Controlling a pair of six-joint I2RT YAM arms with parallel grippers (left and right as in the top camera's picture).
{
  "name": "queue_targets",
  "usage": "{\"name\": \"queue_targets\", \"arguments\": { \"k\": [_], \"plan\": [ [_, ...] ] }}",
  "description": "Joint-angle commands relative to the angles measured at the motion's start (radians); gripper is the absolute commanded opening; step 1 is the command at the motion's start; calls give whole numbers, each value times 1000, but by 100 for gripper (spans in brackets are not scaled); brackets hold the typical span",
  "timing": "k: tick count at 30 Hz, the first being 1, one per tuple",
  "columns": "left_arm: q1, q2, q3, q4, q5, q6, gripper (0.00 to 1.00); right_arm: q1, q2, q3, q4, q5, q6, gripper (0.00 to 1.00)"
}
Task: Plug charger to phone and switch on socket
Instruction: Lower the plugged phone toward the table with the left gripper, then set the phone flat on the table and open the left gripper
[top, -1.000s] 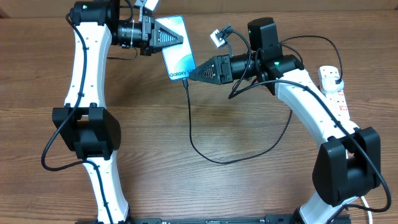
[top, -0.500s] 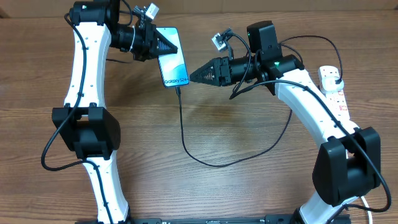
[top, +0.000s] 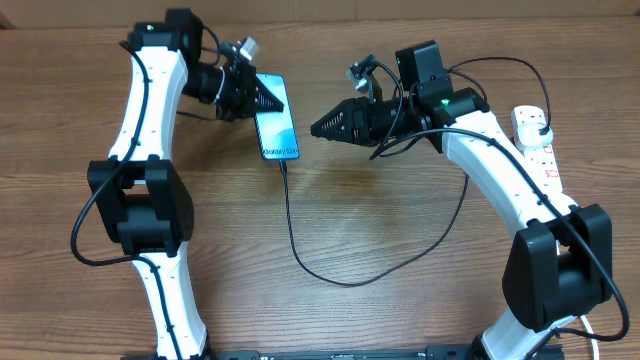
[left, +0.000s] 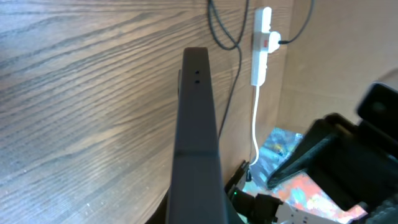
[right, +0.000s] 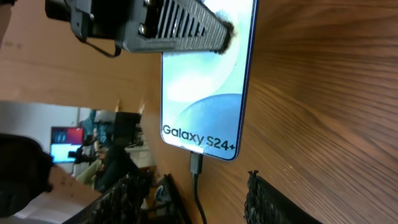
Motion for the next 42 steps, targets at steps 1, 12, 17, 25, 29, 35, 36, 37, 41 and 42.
{"name": "queue_targets", "arguments": {
  "k": [1, 12, 17, 25, 29, 35, 36, 37, 41, 42],
  "plan": [
    [3, 3, -69, 41, 11, -5, 4, 1, 3, 25, -17, 80, -8, 55],
    [3, 5, -262, 214, -110, -100, 4, 1, 3, 25, -56, 116, -31, 56],
    [3, 5, -332, 295, -127, -158, 4, 1, 3, 25, -60, 116, -31, 56],
    [3, 5, -419, 378, -128, -191, 5, 1, 3, 25, -69, 116, -35, 56],
    [3, 5, -447, 397, -148, -191, 5, 1, 3, 25, -73, 116, -35, 56],
    [3, 5, -462, 405, -206, -215, 6, 1, 3, 26, -73, 116, -35, 56],
    [3, 5, -462, 407, -217, -224, 9, 1, 3, 25, -73, 116, -35, 56],
    [3, 5, -462, 408, -222, -226, 11, 1, 3, 26, -73, 116, -35, 56],
    [3, 5, -462, 411, -248, -244, 13, 1, 3, 25, -74, 116, -35, 56],
    [3, 5, -462, 411, -252, -244, 14, 1, 3, 25, -74, 116, -35, 56]
  ]
}}
